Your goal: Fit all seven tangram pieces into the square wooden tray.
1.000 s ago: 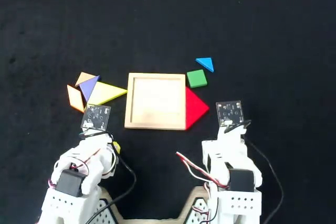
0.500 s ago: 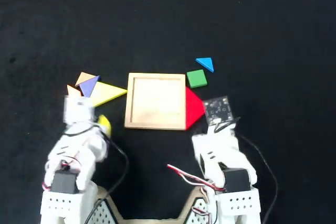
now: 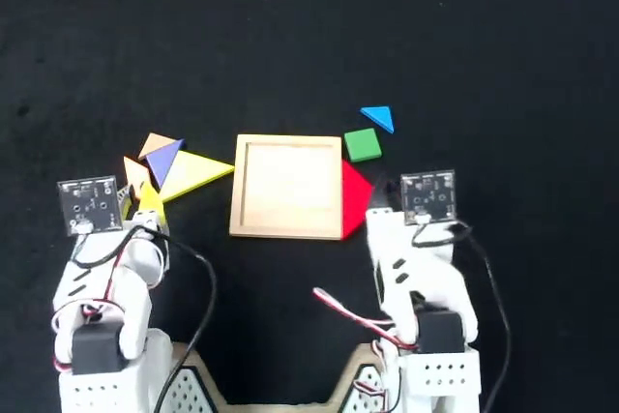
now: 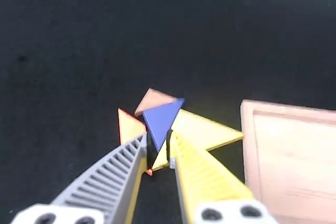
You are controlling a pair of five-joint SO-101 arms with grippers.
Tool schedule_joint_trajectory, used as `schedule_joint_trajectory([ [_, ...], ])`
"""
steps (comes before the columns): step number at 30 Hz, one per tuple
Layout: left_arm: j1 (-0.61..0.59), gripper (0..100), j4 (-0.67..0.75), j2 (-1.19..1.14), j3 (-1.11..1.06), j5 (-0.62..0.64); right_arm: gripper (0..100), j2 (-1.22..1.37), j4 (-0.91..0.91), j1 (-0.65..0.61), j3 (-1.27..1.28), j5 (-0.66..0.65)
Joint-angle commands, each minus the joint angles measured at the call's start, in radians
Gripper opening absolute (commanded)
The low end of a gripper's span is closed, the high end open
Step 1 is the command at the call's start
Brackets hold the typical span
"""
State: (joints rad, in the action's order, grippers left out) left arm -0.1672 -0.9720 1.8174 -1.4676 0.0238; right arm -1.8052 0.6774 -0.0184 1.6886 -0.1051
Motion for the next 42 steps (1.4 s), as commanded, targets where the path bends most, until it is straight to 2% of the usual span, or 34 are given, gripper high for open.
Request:
schedule_joint_trajectory([
  [1, 0.065, 9, -0.072, -0.051, 0.177, -0.037, 1.6, -0.061, -0.112, 0.046, -0.030, 0.000],
  [5, 0.117, 9, -0.123, -0.261, 0.369, -0.058, 1.6, -0.053, -0.086, 0.031, -0.150, 0.009],
  [8, 0.116, 9, -0.149, -0.488, 0.552, -0.061, 1.6, -0.051, -0.025, -0.038, -0.234, 0.009],
  [12, 0.114, 9, -0.192, -0.802, 0.769, -0.072, 1.6, -0.044, -0.031, -0.084, -0.216, 0.003],
  [18, 0.114, 10, -0.213, -1.234, 1.024, -0.338, 8.1, 0.091, -0.051, -0.014, -0.180, 0.009],
  [23, 0.114, 23, -0.247, -1.514, 1.201, -0.522, 8.9, 0.285, -0.222, 0.023, -0.114, 0.003],
  [27, 0.116, 24, -0.287, -1.662, 1.303, -0.795, 8.9, 0.441, -0.308, 0.063, -0.134, 0.011],
  [30, 0.117, 24, -0.287, -1.766, 1.356, -0.942, 8.9, 0.558, -0.315, 0.069, -0.185, 0.011],
  [37, 0.120, 23, -0.288, -2.061, 1.504, -1.065, 9.0, 0.831, -0.462, 0.071, -0.225, 0.002],
  [42, 0.102, 24, -0.296, -2.251, 1.652, -1.129, 9.1, 0.967, -0.482, 0.072, -0.288, 0.000],
])
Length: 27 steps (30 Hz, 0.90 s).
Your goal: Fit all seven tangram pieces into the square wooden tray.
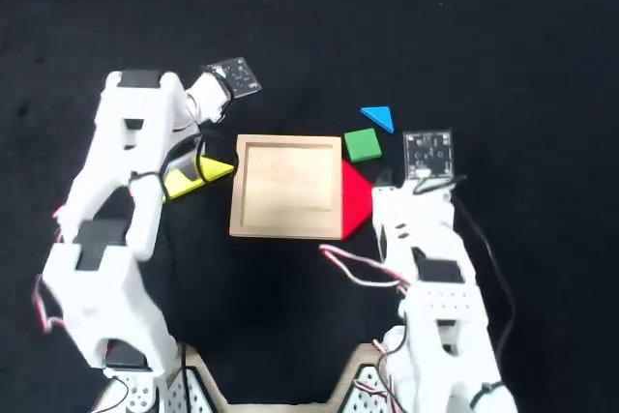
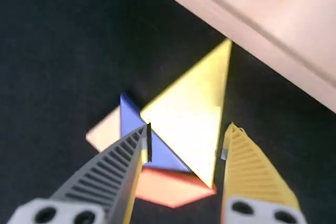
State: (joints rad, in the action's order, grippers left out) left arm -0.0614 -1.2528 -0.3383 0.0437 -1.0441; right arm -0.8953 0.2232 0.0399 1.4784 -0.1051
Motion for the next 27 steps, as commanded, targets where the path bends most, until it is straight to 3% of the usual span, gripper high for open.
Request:
schedule_joint_trajectory([
  [1, -0.004, 24, -0.015, -0.120, 0.162, -0.078, 9.1, 0.076, -0.028, 0.014, -0.087, 0.000],
  [7, -0.013, 24, -0.015, -0.183, 0.189, -0.149, 9.1, 0.108, -0.028, 0.031, -0.104, 0.000],
  [27, -0.079, 24, -0.009, -0.256, 0.168, -0.160, 8.9, 0.110, -0.023, 0.032, -0.108, 0.000],
])
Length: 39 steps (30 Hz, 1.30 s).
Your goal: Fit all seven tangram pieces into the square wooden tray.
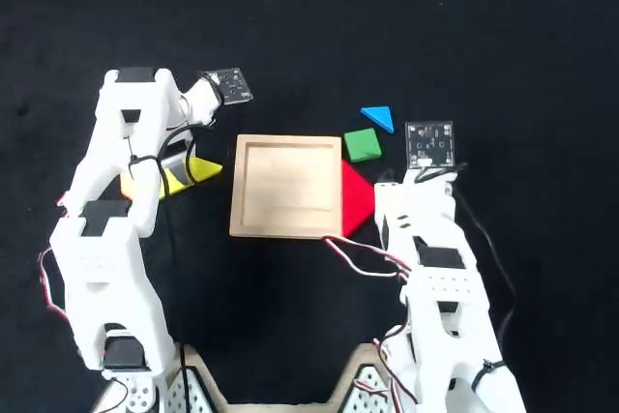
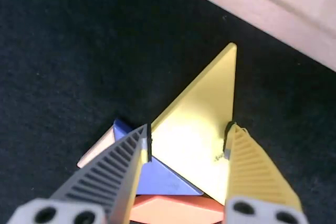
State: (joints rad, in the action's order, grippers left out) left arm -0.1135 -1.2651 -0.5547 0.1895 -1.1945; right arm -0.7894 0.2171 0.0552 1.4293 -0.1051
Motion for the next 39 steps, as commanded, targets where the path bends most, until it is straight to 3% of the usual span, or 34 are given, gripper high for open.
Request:
schedule_joint_trajectory([
  [1, -0.027, 24, 0.003, -0.058, 0.025, -0.009, 8.9, 0.004, -0.017, 0.017, -0.059, 0.000],
  [8, -0.028, 24, -0.009, -0.117, 0.088, -0.005, 8.9, 0.004, -0.018, 0.017, -0.059, 0.000],
  [15, -0.031, 24, -0.152, -0.048, 0.213, -0.009, 8.9, 0.004, -0.020, 0.017, -0.059, 0.000],
  [21, -0.071, 32, -0.123, -0.048, 0.217, -0.005, 8.9, 0.004, -0.018, 0.017, -0.061, 0.000],
  [39, -0.012, 31, -0.074, -0.209, 0.305, 0.038, 8.9, 0.005, -0.015, -0.025, -0.058, -0.083],
])
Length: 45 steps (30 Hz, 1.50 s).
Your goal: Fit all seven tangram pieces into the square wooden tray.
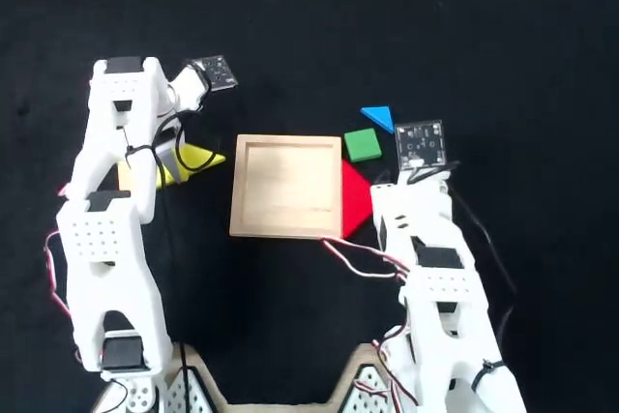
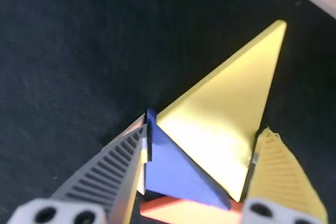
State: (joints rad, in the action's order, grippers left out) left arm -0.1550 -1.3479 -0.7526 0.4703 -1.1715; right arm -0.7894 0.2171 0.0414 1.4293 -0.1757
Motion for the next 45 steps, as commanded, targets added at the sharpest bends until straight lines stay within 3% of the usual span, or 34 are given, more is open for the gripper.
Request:
schedule_joint_trajectory([
  [1, 0.030, 31, 0.009, -0.012, 0.024, 0.015, 8.9, 0.005, -0.015, -0.011, -0.058, -0.012],
  [9, 0.053, 32, 0.005, -0.020, 0.022, 0.012, 8.9, 0.005, -0.015, -0.015, -0.058, -0.012],
  [14, 0.061, 31, -0.074, -0.020, 0.016, -0.066, 8.9, 0.007, -0.015, -0.012, -0.058, -0.012],
  [27, 0.071, 31, -0.080, -0.020, 0.045, -0.063, 8.9, 0.007, -0.015, -0.012, -0.058, -0.012],
  [45, 0.101, 32, 0.052, -0.021, 0.045, -0.063, 8.9, 0.008, -0.015, -0.014, -0.058, -0.012],
])
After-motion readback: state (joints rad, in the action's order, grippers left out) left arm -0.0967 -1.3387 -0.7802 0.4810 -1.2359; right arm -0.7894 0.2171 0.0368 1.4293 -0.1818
